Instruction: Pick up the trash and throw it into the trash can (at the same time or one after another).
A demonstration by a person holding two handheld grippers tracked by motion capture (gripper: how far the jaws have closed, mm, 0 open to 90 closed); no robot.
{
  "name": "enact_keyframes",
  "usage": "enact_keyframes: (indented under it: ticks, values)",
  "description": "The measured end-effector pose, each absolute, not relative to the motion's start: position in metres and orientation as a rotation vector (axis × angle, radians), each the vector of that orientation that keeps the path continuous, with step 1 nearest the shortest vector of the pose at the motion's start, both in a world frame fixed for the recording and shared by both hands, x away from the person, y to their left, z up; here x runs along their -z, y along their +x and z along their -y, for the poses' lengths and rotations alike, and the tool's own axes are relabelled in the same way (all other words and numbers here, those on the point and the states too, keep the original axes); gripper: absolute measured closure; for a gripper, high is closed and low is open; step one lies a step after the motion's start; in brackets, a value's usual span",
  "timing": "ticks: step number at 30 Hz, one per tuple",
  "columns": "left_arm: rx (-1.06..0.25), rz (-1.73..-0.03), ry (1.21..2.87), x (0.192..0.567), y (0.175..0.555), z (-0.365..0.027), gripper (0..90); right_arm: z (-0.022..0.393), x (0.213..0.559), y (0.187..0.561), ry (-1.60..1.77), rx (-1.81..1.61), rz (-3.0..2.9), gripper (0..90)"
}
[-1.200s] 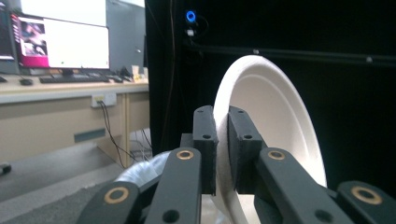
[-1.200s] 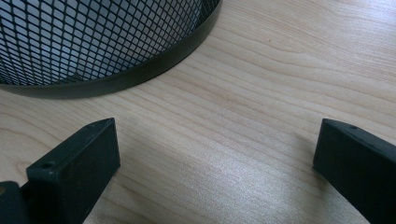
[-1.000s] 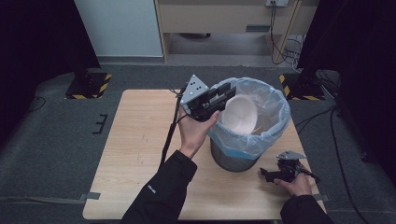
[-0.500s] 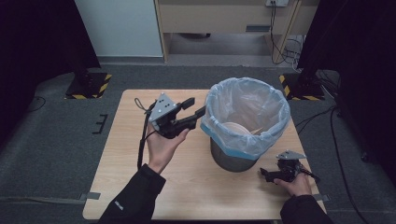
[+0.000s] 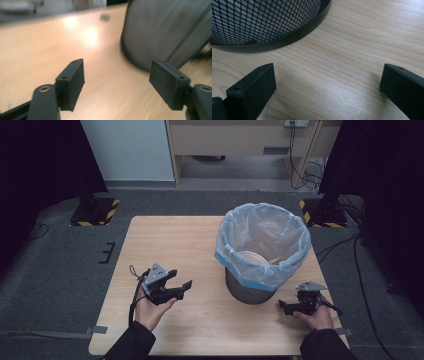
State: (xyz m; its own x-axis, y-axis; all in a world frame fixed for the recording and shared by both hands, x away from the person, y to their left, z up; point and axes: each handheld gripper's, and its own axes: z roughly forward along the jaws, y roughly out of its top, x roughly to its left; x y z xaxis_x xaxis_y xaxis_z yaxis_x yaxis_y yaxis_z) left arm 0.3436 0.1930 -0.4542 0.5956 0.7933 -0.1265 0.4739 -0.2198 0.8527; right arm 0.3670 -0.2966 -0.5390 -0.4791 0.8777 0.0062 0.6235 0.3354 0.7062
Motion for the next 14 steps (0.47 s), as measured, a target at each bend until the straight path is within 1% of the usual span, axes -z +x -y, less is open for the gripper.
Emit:
enact_keyframes:
  ticks: [5, 8, 9, 11, 14]
  values:
    - [-0.403, -1.127, 1.965, 0.485, 0.340, -0.213, 22.1, 0.297, 0.539, 0.367, 1.326, -0.926, -2.229, 0.7]
    - [-0.432, -1.173, 2.016, 0.498, 0.340, -0.224, 19.9, 0.296, 0.539, 0.367, 1.329, -0.927, -2.228, 0.7]
    - [-0.432, -1.173, 2.016, 0.498, 0.340, -0.224, 19.6, 0.296, 0.539, 0.367, 1.329, -0.927, -2.228, 0.7]
    - [-0.440, -1.221, 2.071, 0.508, 0.340, -0.232, 19.6, 0.296, 0.539, 0.367, 1.330, -0.925, -2.230, 0.7]
    - [-0.435, -1.262, 2.075, 0.511, 0.341, -0.235, 17.4, 0.296, 0.539, 0.367, 1.330, -0.926, -2.229, 0.8]
